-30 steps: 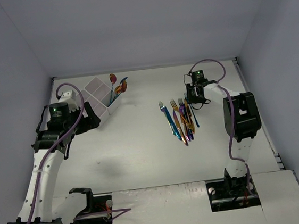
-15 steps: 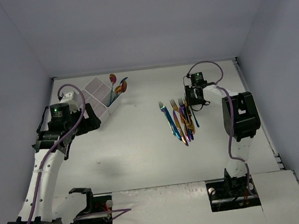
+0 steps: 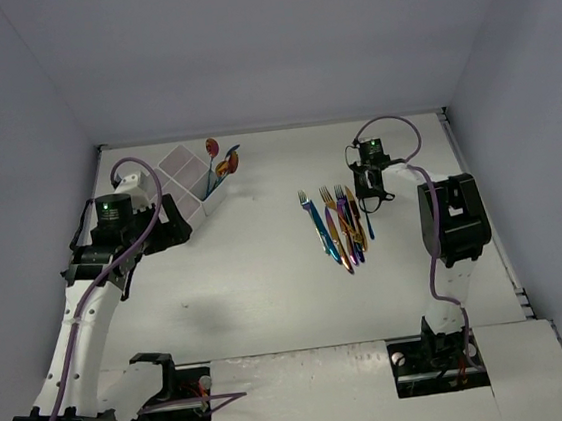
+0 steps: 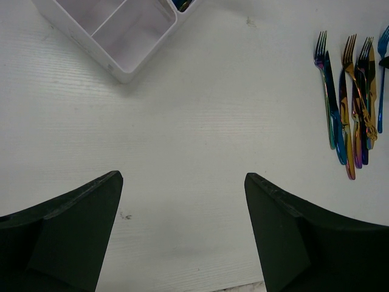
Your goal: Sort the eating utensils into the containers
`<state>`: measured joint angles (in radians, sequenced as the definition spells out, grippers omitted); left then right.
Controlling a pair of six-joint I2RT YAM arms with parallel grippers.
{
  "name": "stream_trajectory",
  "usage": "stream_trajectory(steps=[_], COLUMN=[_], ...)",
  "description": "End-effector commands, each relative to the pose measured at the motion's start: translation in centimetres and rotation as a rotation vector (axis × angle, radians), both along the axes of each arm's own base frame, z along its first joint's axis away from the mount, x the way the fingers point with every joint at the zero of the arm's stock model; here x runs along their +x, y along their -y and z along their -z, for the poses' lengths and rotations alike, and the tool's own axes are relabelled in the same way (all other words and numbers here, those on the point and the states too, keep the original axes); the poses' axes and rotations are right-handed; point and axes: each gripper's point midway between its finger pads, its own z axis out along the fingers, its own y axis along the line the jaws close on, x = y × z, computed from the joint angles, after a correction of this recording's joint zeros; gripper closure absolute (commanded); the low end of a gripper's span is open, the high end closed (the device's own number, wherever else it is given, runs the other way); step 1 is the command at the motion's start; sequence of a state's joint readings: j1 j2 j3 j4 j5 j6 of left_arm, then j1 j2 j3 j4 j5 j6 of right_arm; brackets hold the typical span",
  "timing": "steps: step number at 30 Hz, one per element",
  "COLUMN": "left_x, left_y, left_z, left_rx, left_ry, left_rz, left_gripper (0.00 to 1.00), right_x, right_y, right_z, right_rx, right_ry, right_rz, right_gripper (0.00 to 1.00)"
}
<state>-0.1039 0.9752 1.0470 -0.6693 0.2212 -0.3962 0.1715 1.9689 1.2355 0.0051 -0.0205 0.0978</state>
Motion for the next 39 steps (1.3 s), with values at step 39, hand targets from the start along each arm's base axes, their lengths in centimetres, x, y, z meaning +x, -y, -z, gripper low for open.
stream_trajectory(steps=[39], left_x=[1.7], left_y=[18.2], left_z=[-11.4], left_rx=[-0.169], left_ry=[0.287], left_rz=[0.366], left_gripper=[0.51], right_x=[-18.9], right_y=[-27.7], right_z=[-30.1], right_rx=[0.295], right_ry=[0.613], right_rz=[-0.893], right_gripper=[1.00])
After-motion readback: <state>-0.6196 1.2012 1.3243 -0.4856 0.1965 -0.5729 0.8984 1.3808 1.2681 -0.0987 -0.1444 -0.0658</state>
